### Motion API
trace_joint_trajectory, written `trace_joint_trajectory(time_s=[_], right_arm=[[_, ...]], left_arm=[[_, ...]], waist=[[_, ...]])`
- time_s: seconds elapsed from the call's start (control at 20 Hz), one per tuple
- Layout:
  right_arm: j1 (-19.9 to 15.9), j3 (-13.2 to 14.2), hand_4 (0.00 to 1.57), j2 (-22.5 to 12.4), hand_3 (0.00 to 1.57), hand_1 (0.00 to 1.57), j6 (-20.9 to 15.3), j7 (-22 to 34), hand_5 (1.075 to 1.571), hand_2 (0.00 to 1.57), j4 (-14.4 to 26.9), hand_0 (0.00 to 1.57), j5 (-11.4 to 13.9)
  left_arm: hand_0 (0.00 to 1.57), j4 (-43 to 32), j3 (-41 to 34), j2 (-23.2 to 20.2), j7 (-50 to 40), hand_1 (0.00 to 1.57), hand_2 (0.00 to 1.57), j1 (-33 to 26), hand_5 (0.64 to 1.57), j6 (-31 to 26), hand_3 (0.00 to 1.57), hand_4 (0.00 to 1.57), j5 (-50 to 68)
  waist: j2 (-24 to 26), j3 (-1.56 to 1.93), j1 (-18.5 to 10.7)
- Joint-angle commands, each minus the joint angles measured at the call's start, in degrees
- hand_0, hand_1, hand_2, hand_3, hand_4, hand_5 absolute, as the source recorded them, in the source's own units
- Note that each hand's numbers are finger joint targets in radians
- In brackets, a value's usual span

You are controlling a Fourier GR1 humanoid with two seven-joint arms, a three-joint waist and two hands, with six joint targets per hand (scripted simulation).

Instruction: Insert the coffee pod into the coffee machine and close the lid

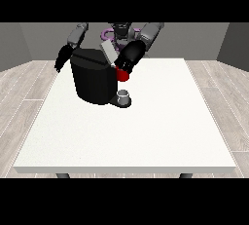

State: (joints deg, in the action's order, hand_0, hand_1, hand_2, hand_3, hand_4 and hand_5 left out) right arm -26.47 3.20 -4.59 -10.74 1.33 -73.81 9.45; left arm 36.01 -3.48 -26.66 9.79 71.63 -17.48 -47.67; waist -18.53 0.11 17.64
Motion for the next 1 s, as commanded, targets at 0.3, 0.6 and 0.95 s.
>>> trace_joint_trajectory(time_s=[0.3,0.6,0.95], right_arm=[[0.08,-0.78,0.04,0.52,0.0,0.0,-0.96,-0.7,1.571,0.0,-0.47,0.0,1.08],[-1.55,-0.53,0.1,-0.72,0.0,0.0,0.55,1.83,1.571,0.0,-1.88,0.0,0.43],[-4.63,-0.14,0.22,-1.04,0.0,0.0,-0.47,1.67,1.571,0.0,-0.03,0.0,1.48]], left_arm=[[1.25,-0.51,-2.85,-2.25,3.14,1.25,1.21,2.44,1.571,2.57,0.96,0.0,0.71],[1.23,-1.24,-2.64,-1.62,4.44,1.23,1.21,0.96,1.571,5.31,0.97,0.0,-0.34],[1.0,-0.57,-1.11,-3.63,4.07,1.0,1.02,5.58,1.571,4.24,0.72,0.0,-3.05]], waist=[[-2.65,-0.1,0.7],[-2.7,-0.11,1.77],[-5.33,-0.08,2.26]])
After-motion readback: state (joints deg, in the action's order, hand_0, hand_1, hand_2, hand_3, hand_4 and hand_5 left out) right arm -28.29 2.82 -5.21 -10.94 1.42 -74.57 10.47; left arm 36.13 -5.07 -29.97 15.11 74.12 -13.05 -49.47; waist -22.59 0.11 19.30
